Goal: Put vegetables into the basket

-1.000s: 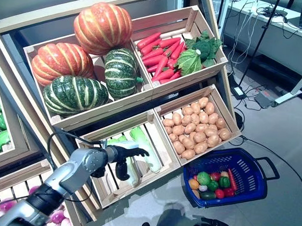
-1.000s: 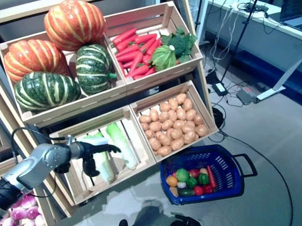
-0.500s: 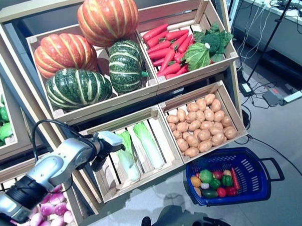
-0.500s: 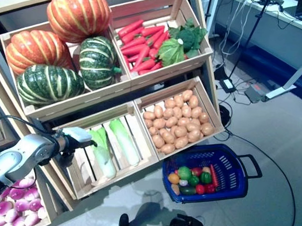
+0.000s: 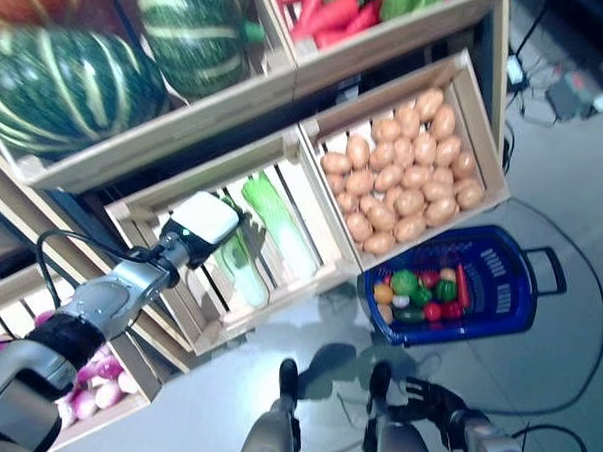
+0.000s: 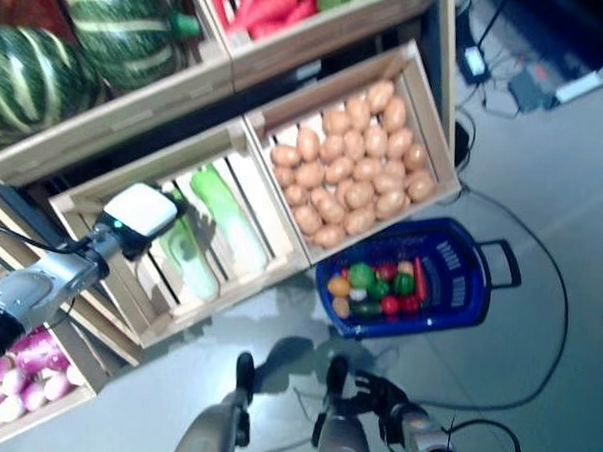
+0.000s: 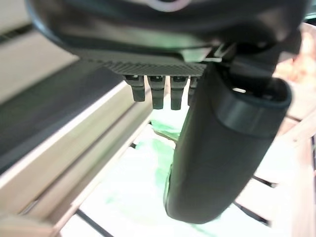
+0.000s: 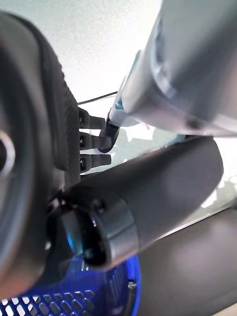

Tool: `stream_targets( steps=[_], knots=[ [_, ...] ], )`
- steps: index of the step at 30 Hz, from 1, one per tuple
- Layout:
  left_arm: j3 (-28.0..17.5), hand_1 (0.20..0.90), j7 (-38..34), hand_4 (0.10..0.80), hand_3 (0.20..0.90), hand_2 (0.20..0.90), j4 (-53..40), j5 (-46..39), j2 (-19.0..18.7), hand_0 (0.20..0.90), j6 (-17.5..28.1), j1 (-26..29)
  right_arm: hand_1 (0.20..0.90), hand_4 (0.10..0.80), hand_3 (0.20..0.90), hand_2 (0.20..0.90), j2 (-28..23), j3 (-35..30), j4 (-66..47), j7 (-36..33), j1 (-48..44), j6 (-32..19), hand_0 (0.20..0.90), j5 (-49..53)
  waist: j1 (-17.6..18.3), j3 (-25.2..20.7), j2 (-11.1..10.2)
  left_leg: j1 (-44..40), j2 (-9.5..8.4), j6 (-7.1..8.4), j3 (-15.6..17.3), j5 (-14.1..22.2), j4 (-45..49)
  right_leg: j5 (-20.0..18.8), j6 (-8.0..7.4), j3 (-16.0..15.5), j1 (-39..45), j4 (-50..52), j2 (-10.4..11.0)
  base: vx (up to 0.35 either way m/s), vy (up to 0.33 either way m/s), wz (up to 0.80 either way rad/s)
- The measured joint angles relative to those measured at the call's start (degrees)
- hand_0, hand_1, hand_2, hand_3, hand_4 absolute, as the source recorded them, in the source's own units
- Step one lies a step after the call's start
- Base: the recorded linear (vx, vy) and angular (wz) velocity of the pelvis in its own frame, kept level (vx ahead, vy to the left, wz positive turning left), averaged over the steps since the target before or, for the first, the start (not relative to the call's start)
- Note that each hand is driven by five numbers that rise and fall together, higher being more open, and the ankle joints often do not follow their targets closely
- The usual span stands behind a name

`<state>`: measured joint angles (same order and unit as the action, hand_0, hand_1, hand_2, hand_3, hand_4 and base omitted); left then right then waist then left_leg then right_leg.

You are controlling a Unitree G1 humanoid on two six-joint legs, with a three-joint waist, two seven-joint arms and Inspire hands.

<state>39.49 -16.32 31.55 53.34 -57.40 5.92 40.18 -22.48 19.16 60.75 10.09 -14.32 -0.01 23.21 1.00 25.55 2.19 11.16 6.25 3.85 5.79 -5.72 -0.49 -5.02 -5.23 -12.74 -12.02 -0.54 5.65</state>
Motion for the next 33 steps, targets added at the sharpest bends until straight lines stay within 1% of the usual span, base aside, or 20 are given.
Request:
stream_targets(
  steps=[3,4,6,8,9,12,13,16,21,25,26,31,33],
  knots=[
    [0.6,0.900,-2.6,0.800,0.900,0.900,3.2,0.6,0.3,0.900,0.0,3.0,0.900,0.800,0.900,0.900,0.0,0.1,-0.7,0.0,-2.1,-0.3,0.900,1.3,0.3,2.4,-1.1,2.1,0.19,0.00,0.7,0.0,1.6,0.4,0.48,1.0,-3.1,2.9,0.2,-0.088,0.018,-0.13],
    [0.9,0.900,-3.3,0.800,0.900,0.900,3.7,1.1,0.5,0.900,0.0,3.4,0.900,0.800,0.900,0.900,0.0,0.1,-0.7,0.0,-2.2,-0.4,0.900,2.0,0.5,2.6,-1.3,2.7,0.23,0.02,0.7,0.0,2.1,0.5,0.55,1.2,-3.8,3.4,0.2,-0.092,0.034,-0.08],
    [2.9,0.900,-4.6,0.800,0.900,0.900,5.3,2.3,0.6,0.900,0.0,4.9,0.900,0.800,0.900,0.900,-0.1,0.1,-0.8,0.0,-2.4,-0.5,0.900,2.0,0.7,2.7,-1.5,3.9,0.32,0.03,0.8,0.1,3.1,1.3,0.83,1.6,-5.9,6.0,0.3,-0.079,0.030,-0.04],
    [3.6,0.900,-4.6,0.800,0.900,0.900,6.0,3.2,0.6,0.900,0.0,6.0,0.900,0.800,0.900,0.900,-0.1,0.2,-0.8,0.0,-2.8,-0.5,0.900,2.1,0.8,2.8,-1.7,6.1,0.44,0.08,0.9,0.3,5.0,2.8,1.17,2.3,-8.9,9.4,0.5,-0.062,0.021,-0.05],
    [5.1,0.900,-4.5,0.800,0.900,0.900,6.8,3.4,0.5,0.900,0.0,7.2,0.900,0.800,0.900,0.900,-0.2,0.2,-0.8,0.0,-2.9,-0.5,0.900,2.5,0.7,2.8,-1.8,7.4,0.54,0.15,0.9,0.6,6.3,3.2,1.36,2.6,-10.5,11.1,0.6,-0.059,0.029,-0.10],
    [6.8,0.900,-3.8,0.800,0.900,0.900,8.6,4.5,0.6,0.900,0.0,8.9,0.900,0.800,0.900,0.900,-0.6,0.3,-1.6,-0.1,-4.2,-0.6,0.900,4.3,1.1,3.0,-2.0,10.6,0.78,0.30,1.0,0.8,9.1,4.2,1.97,3.2,-14.5,15.1,0.8,-0.058,0.036,-0.07],
    [7.5,0.900,-3.4,0.800,0.900,0.900,9.3,5.0,0.6,0.900,0.0,9.9,0.900,0.800,0.900,0.900,-1.2,0.5,-2.7,-0.1,-4.8,-0.6,0.900,4.4,1.2,3.2,-2.1,12.2,0.89,0.61,1.1,1.1,10.1,4.4,2.22,3.7,-16.6,16.7,0.9,-0.046,0.023,-0.11],
    [8.2,0.900,-1.6,0.800,0.900,0.900,9.6,5.5,0.6,0.900,0.0,11.9,0.900,0.800,0.900,0.900,-1.9,0.5,-4.3,-0.1,-6.1,-0.6,0.900,4.6,1.4,3.7,-2.4,15.2,1.20,0.61,1.6,1.1,11.8,4.5,2.51,4.6,-20.4,19.0,0.9,-0.061,0.022,-0.09],
    [9.3,0.900,1.2,0.800,0.900,0.900,10.5,6.7,0.6,0.900,-0.7,14.6,0.900,0.800,0.900,0.900,-2.4,0.6,-6.2,-1.0,-6.3,-0.6,0.900,7.0,1.7,3.8,-2.4,19.9,1.70,0.84,1.5,1.0,13.9,4.9,3.13,4.7,-25.5,21.9,0.8,-0.024,0.012,-0.01],
    [9.7,0.900,3.6,0.800,0.900,0.900,12.0,7.2,0.6,0.900,-1.0,14.8,0.900,0.800,0.900,0.900,-2.5,0.7,-7.0,-1.9,-6.7,-0.6,0.900,7.0,2.5,3.8,-2.5,21.1,1.76,1.04,1.1,1.1,14.2,5.3,3.60,4.6,-26.7,22.7,0.8,0.009,0.001,0.03],
    [9.7,0.900,5.3,0.800,0.900,0.900,12.0,7.9,0.6,0.900,-1.5,14.8,0.900,0.800,0.900,0.900,-2.7,0.8,-7.1,-2.2,-6.8,-0.6,0.900,7.0,2.7,3.8,-2.5,21.1,1.78,1.16,1.0,0.9,14.3,5.4,3.73,4.5,-26.7,22.8,0.8,0.000,0.000,0.00],
    [9.7,0.900,8.8,0.800,0.900,0.900,12.3,7.9,0.6,0.900,-2.0,14.8,0.900,0.800,0.900,0.900,-3.3,0.8,-7.3,-2.4,-7.1,-0.6,0.900,8.2,2.6,3.8,-2.5,21.3,1.77,1.21,1.0,1.2,14.2,5.9,3.74,4.4,-27.0,23.0,0.8,0.002,0.002,0.01],
    [9.7,0.900,10.3,0.800,0.900,0.900,12.3,7.9,0.6,0.900,-2.8,14.8,0.900,0.800,0.900,0.900,-3.6,0.8,-7.6,-2.4,-7.1,-0.7,0.900,8.8,2.5,3.8,-2.5,21.6,1.61,1.24,0.9,1.2,14.2,6.3,3.52,4.5,-27.7,23.9,1.0,0.006,0.004,0.02]
  ],
)
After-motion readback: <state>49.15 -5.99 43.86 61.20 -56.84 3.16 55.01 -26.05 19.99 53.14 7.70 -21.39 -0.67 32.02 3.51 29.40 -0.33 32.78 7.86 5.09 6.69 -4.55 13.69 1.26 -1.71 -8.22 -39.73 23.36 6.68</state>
